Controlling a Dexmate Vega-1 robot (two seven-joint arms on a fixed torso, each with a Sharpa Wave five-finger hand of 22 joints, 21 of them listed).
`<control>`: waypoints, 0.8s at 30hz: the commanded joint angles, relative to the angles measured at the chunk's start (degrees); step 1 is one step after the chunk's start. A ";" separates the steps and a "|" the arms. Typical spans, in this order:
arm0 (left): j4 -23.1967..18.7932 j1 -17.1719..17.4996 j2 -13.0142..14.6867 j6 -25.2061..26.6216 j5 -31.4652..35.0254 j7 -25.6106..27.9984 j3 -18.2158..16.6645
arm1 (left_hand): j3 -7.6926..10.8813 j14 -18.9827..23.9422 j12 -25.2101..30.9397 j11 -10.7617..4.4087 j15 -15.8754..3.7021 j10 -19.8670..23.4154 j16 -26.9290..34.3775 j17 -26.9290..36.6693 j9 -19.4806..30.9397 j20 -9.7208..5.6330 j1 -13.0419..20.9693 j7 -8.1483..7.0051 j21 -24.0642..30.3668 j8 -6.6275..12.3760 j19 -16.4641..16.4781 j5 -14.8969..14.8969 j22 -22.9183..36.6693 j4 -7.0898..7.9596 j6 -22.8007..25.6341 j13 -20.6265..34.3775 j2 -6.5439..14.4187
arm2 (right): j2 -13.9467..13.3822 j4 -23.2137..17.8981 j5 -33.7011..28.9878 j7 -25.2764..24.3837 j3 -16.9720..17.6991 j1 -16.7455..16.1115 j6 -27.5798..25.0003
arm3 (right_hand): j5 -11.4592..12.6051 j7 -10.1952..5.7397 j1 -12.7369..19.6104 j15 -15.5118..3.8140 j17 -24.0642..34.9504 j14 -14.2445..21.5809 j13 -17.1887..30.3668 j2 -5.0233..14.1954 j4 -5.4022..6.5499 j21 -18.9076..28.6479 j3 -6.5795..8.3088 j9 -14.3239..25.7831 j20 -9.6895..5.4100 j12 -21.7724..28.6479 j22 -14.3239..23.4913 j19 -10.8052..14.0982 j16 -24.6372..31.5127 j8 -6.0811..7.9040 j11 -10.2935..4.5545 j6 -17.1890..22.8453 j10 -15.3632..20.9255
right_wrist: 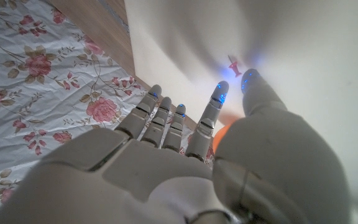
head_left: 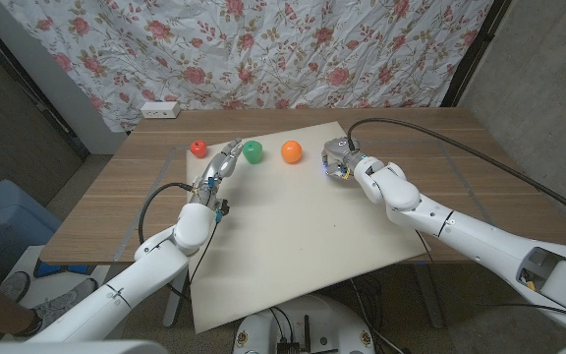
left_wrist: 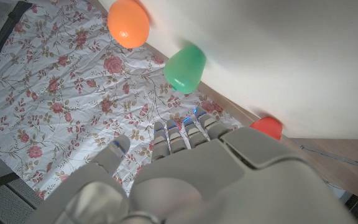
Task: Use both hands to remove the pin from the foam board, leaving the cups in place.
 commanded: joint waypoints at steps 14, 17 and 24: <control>0.33 0.83 0.79 -0.77 -0.58 0.48 -1.21 | 0.02 0.13 -0.18 -0.04 -2.12 0.41 -0.14 0.03 -0.07 -3.10 0.10 0.20 -0.30 -0.22 0.65 0.03 0.19 -0.13 0.56 0.19 5.62 | -1.20 -2.16 6.40 2.52 2.14 0.28 1.89 | -0.25 1.20 -6.24 2.57 0.36 -2.77 0.36 -1.33 1.09 -0.33 -1.60 -1.32 1.96 -0.14 0.16 -1.94 -1.63 -3.39 1.38 -6.74 -4.12; 0.34 0.74 0.85 -0.44 -0.60 0.41 -1.23 | 0.03 0.13 -0.19 -0.04 -2.11 0.39 -0.14 0.03 -0.08 -3.09 0.11 0.23 -0.30 -0.22 0.67 0.03 0.19 -0.14 0.57 0.19 5.63 | -1.71 -2.55 6.85 2.73 2.33 0.19 2.15 | -0.21 1.36 -7.23 2.54 0.41 -3.10 0.37 -1.42 1.32 -0.30 -1.88 -1.72 2.09 -0.23 0.16 -2.21 -1.81 -4.13 1.49 -7.98 -5.00; 1.49 0.55 0.43 -1.98 -1.59 0.27 -1.64 | 0.09 0.09 -0.24 0.05 -2.08 0.31 -0.17 0.01 -0.08 -3.10 0.16 0.20 -0.36 -0.26 0.61 0.04 0.19 -0.18 0.53 0.19 5.66 | -3.19 -3.15 11.21 1.86 4.38 -0.68 4.33 | 0.24 2.70 -12.44 3.63 0.51 -4.58 0.40 -1.73 2.51 -0.19 -3.44 -3.88 2.73 0.00 0.16 -3.42 -2.62 -9.06 2.38 -16.13 -7.50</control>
